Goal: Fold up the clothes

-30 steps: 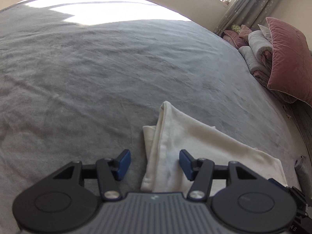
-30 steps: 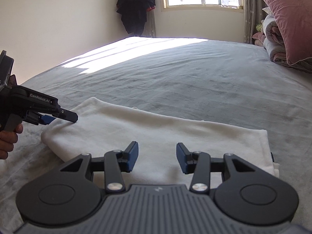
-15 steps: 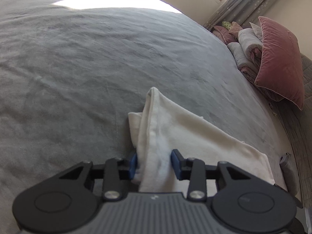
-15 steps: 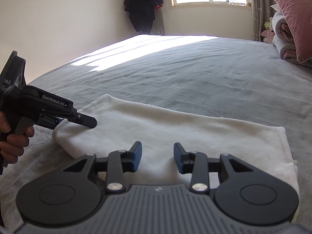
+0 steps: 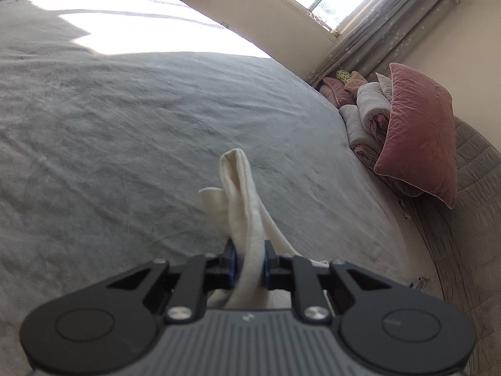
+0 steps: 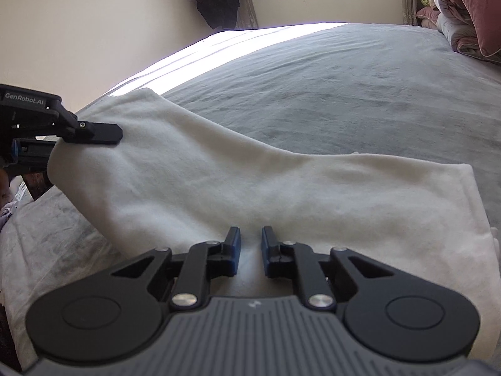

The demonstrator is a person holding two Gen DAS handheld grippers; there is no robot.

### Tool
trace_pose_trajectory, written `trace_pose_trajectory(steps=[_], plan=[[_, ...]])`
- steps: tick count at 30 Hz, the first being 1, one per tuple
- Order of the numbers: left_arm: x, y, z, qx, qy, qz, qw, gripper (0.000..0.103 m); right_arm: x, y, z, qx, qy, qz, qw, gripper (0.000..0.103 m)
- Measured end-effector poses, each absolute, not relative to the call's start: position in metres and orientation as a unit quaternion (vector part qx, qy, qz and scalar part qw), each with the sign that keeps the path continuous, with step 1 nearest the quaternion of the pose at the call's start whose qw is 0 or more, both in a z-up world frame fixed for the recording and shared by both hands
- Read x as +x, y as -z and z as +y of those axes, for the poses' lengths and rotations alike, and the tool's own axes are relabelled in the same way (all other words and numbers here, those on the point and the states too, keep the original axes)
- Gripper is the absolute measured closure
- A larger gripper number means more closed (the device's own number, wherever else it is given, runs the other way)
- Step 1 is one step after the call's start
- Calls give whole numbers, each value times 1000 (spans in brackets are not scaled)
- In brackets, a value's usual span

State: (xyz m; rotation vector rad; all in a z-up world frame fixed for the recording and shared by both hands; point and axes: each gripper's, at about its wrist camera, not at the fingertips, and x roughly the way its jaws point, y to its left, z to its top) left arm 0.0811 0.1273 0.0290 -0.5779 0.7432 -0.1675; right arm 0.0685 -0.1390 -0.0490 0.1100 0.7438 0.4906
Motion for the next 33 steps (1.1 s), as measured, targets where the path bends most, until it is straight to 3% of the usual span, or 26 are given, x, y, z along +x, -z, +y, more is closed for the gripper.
trace_pose_trajectory(steps=[4,7,12,20,26,33], plan=[[80,-44,107,-274,96,349,891,88,68,47,-151,94,-242,367,893,89],[81,-51,92,-271,106,345,892,87,67,44,-164,139,-251,374,882,78],[84,-58,64,-263,128,343,892,87,71,41,-186,202,-255,380,866,77],[88,-47,25,-256,184,354,881,81,78,38,-222,319,-244,377,834,60],[96,-24,26,-302,229,374,847,76,83,41,-240,374,-222,376,818,59],[94,5,55,-437,291,384,759,74,80,37,-259,419,-210,378,799,59]])
